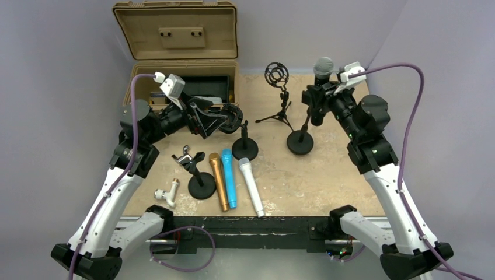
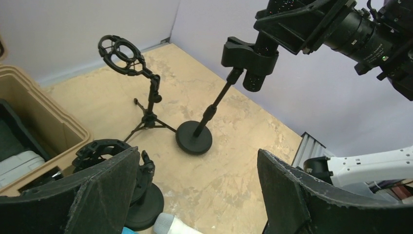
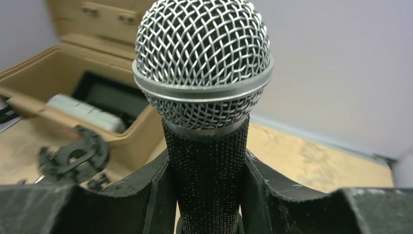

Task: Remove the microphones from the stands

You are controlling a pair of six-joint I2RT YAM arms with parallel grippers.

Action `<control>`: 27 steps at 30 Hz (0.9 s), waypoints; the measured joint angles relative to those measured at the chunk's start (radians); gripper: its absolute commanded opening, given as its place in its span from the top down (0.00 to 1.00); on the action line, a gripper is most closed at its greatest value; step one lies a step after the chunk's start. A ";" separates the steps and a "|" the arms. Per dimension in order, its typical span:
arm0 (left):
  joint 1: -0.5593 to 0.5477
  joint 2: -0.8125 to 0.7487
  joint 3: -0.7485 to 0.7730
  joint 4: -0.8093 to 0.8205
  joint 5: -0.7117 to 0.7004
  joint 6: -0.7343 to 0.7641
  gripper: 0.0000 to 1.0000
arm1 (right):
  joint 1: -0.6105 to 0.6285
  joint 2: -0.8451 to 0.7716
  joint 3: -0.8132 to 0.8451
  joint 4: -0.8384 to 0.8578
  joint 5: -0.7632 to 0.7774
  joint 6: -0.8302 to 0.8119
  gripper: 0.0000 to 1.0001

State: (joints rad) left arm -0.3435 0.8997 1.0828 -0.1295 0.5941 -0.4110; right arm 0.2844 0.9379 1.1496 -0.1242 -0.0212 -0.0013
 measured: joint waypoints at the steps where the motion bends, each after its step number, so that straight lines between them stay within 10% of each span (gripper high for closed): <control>1: -0.006 0.006 0.000 0.000 0.005 0.000 0.12 | 0.014 -0.001 -0.009 0.021 -0.048 -0.009 1.00; 27: -0.238 0.273 0.015 0.174 0.121 0.060 0.06 | 0.062 0.044 -0.099 0.201 -0.665 -0.046 1.00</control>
State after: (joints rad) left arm -0.5819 1.1728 1.0977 0.0444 0.7151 -0.3515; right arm 0.3466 0.9817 1.0508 0.0765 -0.6865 -0.0475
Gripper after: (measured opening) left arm 0.932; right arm 0.401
